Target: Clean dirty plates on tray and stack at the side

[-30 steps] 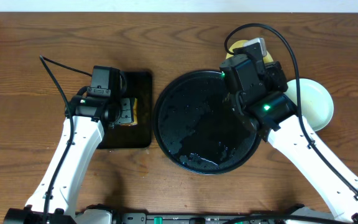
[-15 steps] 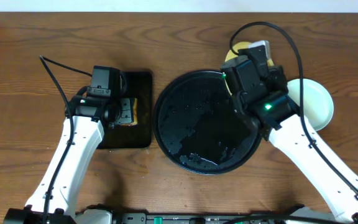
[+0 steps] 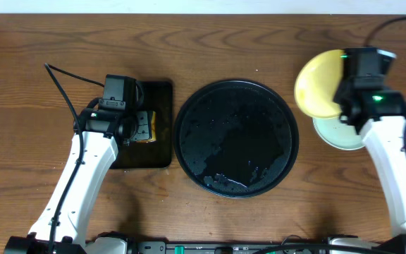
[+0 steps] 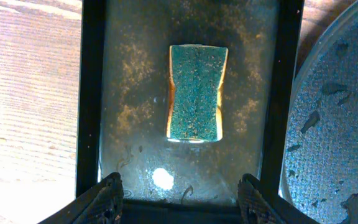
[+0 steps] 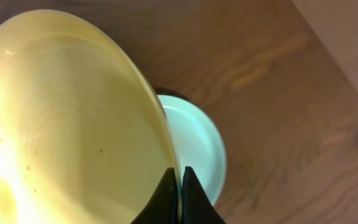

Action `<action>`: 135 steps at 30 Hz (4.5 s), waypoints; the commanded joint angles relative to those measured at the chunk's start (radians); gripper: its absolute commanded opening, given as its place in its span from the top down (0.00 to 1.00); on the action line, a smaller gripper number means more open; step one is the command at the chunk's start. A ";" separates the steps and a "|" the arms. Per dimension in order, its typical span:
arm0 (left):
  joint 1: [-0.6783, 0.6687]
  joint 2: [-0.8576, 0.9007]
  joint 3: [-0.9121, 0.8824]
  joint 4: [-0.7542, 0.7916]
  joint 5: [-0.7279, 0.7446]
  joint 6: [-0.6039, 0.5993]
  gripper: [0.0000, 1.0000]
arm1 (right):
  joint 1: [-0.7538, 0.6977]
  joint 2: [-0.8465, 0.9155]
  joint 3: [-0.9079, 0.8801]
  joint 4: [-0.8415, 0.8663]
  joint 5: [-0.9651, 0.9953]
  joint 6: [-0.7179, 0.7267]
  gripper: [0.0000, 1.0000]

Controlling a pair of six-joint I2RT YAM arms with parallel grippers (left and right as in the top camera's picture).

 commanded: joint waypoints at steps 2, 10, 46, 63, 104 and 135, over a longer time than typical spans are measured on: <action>-0.004 -0.007 0.007 -0.003 -0.002 -0.013 0.40 | -0.127 -0.004 -0.042 0.003 -0.076 0.055 0.99; -0.004 -0.007 0.007 0.001 -0.002 -0.013 0.40 | -0.299 0.000 -0.174 0.147 -0.209 0.054 0.99; -0.004 -0.081 0.006 -0.242 0.071 -0.062 0.22 | -0.224 -0.105 -0.243 -0.161 -0.805 -0.269 0.01; -0.005 -0.875 -0.261 -0.135 0.069 -0.058 0.21 | -0.038 -0.690 -0.482 -0.039 -0.684 -0.287 0.01; -0.005 -1.027 -0.268 -0.139 0.070 -0.058 0.21 | -0.039 -0.801 -0.517 -0.064 -0.668 -0.298 0.01; -0.005 -1.027 -0.268 -0.139 0.070 -0.058 0.20 | 0.015 -1.455 -1.247 0.697 -0.639 -0.418 0.01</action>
